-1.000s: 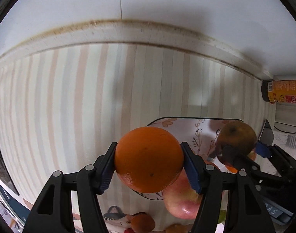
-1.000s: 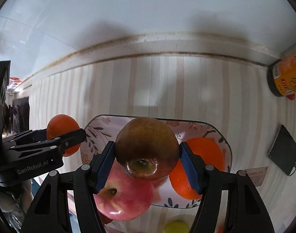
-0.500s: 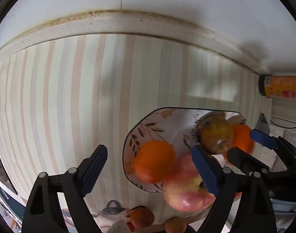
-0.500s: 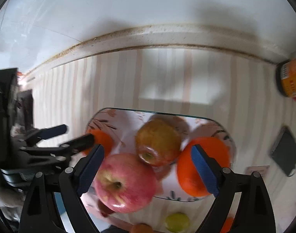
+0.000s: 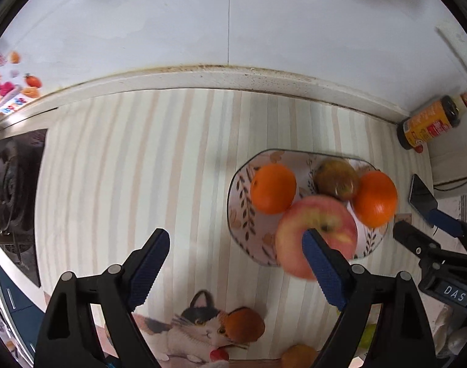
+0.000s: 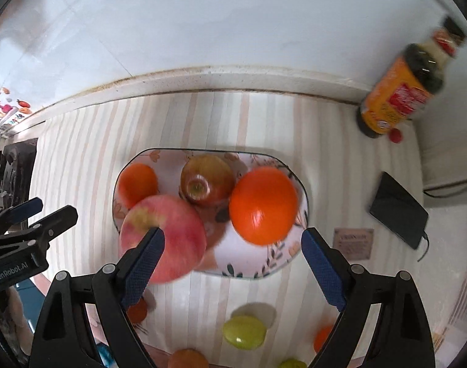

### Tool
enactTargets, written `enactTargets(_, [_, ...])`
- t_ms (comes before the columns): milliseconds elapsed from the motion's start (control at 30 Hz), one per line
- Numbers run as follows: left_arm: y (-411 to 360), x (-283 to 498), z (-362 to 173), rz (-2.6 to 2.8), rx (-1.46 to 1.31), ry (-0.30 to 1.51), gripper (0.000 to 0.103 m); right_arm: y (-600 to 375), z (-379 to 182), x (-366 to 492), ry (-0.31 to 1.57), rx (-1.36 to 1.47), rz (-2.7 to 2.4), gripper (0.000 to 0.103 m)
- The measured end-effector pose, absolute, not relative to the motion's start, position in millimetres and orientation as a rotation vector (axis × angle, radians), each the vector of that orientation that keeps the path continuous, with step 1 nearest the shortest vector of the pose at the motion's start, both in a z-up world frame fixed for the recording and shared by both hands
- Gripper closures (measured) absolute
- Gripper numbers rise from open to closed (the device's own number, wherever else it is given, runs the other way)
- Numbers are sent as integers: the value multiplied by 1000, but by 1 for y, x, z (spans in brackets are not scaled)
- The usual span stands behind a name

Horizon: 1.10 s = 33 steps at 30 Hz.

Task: Organize fruits
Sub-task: 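Lift both tools back from the plate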

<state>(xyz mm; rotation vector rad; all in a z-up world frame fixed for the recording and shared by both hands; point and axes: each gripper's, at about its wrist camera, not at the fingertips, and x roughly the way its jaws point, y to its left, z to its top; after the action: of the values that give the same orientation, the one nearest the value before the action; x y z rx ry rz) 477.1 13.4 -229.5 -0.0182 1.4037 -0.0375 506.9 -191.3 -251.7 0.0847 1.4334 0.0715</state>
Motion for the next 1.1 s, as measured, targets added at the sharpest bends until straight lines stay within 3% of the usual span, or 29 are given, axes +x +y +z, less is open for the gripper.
enactTargets(500, [-2, 375, -164, -51, 43, 1198, 15, -197, -174, 393, 1220, 116, 35, 10])
enactTargets(967, [-8, 331, -119, -77, 23, 1131, 15, -200, -112, 333, 1113, 165, 77, 10])
enactTargets(1100, [-5, 323, -128, -68, 6, 1159, 15, -204, -117, 323, 1135, 211, 95, 3])
